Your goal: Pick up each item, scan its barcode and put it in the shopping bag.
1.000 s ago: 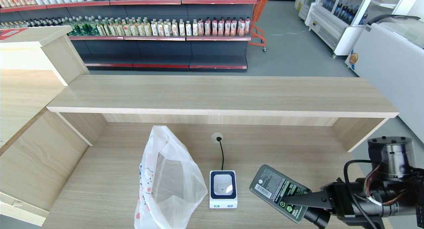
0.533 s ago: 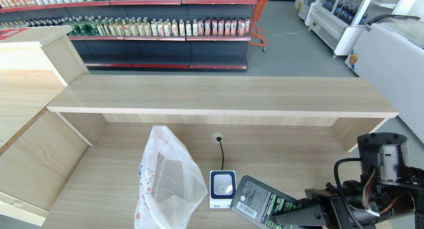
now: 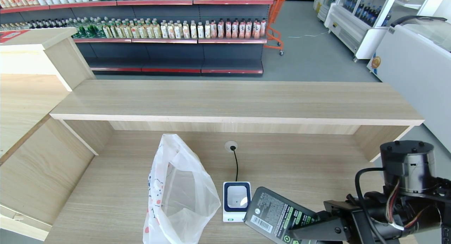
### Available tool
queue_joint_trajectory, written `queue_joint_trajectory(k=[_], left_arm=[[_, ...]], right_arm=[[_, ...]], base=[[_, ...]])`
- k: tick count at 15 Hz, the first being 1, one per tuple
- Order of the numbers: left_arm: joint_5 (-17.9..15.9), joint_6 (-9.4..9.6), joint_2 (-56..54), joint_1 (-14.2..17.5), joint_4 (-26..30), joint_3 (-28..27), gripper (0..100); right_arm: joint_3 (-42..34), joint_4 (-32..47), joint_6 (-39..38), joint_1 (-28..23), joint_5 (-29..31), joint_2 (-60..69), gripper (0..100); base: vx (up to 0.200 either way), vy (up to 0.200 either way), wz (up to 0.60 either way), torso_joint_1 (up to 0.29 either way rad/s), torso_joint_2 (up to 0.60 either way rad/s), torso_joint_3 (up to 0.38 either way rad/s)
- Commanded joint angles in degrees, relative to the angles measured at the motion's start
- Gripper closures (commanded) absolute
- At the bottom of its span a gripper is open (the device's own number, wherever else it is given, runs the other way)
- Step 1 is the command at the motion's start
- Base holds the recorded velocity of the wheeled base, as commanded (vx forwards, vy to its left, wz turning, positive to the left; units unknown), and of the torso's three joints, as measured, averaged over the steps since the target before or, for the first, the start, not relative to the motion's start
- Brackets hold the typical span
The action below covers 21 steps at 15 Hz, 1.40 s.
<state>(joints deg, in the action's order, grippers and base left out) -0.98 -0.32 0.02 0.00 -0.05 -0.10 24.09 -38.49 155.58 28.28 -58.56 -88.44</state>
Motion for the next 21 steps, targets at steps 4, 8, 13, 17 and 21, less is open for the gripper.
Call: queue_joint_trajectory(k=[4,8,13,17,21], left_arm=[[0.01,-0.03,-0.02,0.0,-0.04,0.01,0],[0.01,-0.03,-0.02,0.0,-0.04,0.01,0],[0.01,-0.03,-0.02,0.0,-0.04,0.01,0],[0.01,-0.03,-0.02,0.0,-0.04,0.01,0],[0.01,-0.03,-0.02,0.0,-0.04,0.01,0]], right_arm=[[-0.01,-0.01,-0.01,0.02,-0.06,-0.15,100],[-1.24,0.52,-0.19,0.55,-0.06,-0.24,100],[-2.12,0.52,-0.36,3.36,-0.06,-0.59,100],[-2.29,1.84,-9.15,3.18,0.03,0.9,100],[-1.76,1.4,-63.47,-5.61,8.2,15.41,100]], base=[[0.0,0.0,0.0,0.0,0.0,0.0],[0.0,0.0,0.0,0.0,0.0,0.0],[0.0,0.0,0.0,0.0,0.0,0.0],[0.0,0.0,0.0,0.0,0.0,0.0],[0.0,0.0,0.0,0.0,0.0,0.0]])
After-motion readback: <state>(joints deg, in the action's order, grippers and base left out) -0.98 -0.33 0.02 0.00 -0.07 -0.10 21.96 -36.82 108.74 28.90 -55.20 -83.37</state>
